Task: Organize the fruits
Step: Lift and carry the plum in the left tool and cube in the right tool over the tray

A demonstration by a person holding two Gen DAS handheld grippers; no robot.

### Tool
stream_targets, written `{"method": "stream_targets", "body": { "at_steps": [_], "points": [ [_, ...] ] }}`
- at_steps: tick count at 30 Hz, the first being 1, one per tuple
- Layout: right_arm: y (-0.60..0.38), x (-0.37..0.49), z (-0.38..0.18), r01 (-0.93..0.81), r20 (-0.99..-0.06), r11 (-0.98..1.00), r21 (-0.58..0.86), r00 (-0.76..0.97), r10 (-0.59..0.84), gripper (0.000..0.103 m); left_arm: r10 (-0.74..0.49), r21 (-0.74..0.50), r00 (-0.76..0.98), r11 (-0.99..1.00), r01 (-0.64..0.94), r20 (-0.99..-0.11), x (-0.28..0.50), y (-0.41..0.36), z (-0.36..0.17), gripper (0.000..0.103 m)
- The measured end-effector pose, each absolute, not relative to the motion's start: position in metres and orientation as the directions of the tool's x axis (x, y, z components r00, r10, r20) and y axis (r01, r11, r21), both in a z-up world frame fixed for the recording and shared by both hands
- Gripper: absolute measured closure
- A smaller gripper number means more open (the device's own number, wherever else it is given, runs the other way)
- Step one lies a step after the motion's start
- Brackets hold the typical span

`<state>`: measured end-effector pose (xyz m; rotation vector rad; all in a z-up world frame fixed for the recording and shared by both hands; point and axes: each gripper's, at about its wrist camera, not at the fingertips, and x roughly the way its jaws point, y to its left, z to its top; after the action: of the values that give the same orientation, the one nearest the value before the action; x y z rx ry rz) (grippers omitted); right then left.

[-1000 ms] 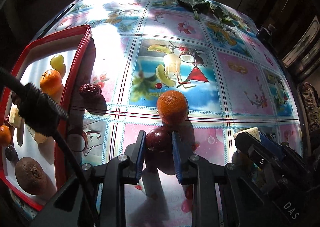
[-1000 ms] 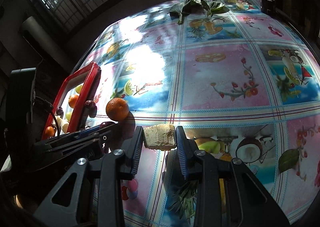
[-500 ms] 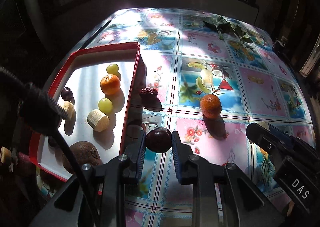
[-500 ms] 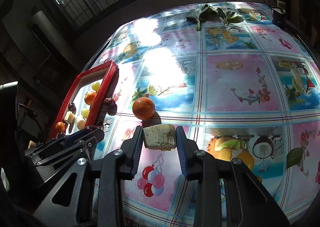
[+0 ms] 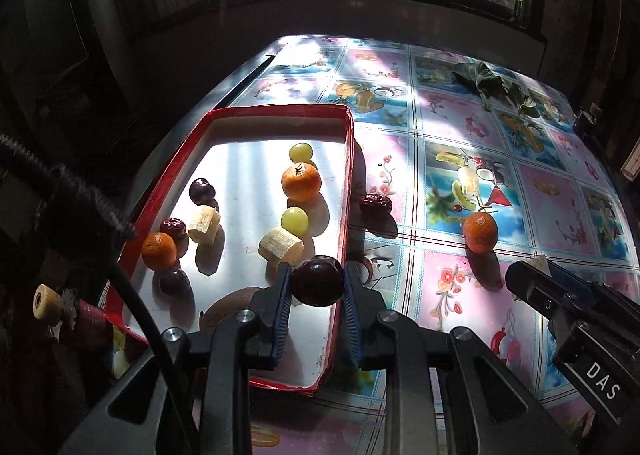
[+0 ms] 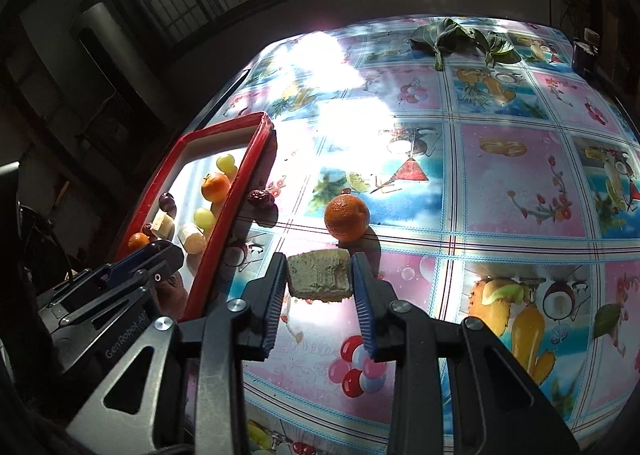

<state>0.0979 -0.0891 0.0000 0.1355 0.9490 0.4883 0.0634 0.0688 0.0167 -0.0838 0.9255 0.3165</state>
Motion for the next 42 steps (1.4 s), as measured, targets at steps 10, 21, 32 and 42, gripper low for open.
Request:
{"method": "stream_targets", "body": {
  "at_steps": [10,21,32,42],
  "points": [
    [-0.059,0.096,-0.003,-0.376,-0.759,0.875,0.306,0.459,0.462,0.068,0.256,0.058,0.563,0.937,-0.346,-0.786,0.058,0.091,0.018,0.079],
    [-0.037,0.099,-0.008,-0.403,-0.772,0.868,0.291,0.437,0.461,0.068,0.25,0.038,0.551,0.93,-0.366,-0.796,0.059,0.108,0.013,0.079],
    [-0.017,0.106,-0.01,-0.425,-0.779,0.859,0.285,0.42,0.466,0.068,0.253,0.035,0.542,0.924,-0.38,-0.801,0.063,0.124,0.01,0.079],
    [0.008,0.123,0.0,-0.461,-0.766,0.839,0.29,0.413,0.492,0.068,0.277,0.046,0.53,0.912,-0.407,-0.802,0.068,0.139,0.009,0.079]
  ]
}}
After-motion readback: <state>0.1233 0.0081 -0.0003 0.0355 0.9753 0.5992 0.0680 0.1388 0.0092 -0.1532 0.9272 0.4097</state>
